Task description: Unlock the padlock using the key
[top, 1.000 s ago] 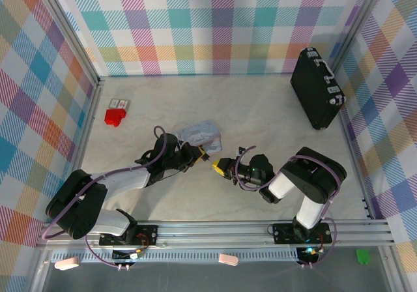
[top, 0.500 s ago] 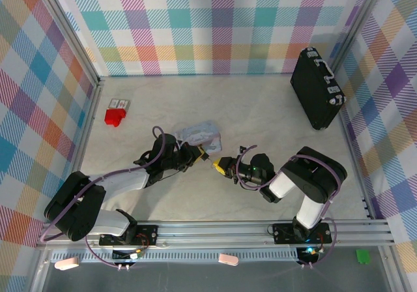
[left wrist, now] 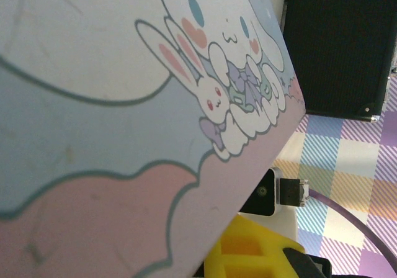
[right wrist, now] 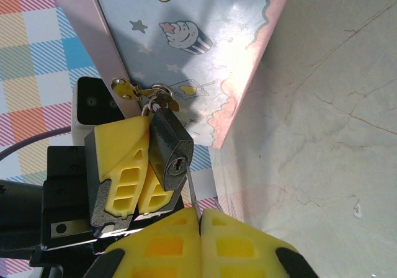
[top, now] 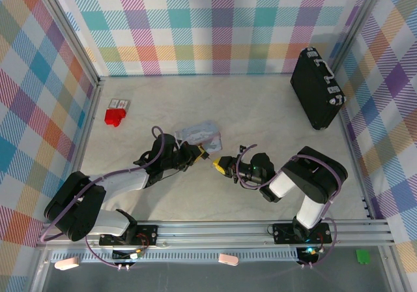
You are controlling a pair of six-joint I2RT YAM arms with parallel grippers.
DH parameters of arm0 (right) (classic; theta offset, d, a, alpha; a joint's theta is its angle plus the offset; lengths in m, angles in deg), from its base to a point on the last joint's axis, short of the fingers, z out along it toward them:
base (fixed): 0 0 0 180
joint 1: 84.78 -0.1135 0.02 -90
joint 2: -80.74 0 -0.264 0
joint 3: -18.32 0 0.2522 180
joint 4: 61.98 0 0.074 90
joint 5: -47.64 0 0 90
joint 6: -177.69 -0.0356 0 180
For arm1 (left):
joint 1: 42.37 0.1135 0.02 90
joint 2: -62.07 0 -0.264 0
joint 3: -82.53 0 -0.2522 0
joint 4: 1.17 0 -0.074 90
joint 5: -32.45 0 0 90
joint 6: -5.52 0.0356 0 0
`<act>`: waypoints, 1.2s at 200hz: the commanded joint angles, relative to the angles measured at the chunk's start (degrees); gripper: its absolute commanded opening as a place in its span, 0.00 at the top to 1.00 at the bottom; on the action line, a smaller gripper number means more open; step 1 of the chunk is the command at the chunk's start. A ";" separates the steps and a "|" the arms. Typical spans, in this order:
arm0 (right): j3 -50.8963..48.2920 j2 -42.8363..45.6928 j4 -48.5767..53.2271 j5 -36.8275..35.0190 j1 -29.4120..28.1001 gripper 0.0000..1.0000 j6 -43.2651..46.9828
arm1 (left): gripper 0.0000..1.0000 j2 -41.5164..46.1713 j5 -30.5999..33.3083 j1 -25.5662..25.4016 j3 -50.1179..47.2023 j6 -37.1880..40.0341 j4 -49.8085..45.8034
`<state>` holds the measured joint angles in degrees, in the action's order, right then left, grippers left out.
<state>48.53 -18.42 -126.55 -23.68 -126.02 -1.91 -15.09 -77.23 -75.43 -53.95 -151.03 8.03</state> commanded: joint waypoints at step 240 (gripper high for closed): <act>3.22 -0.17 -2.27 1.07 1.17 1.00 -0.58 | 1.00 3.51 -2.82 -0.68 -1.15 -2.27 4.14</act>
<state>49.92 -17.89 -126.59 -22.78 -125.49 -1.94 -13.35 -77.21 -75.45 -54.44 -152.23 9.01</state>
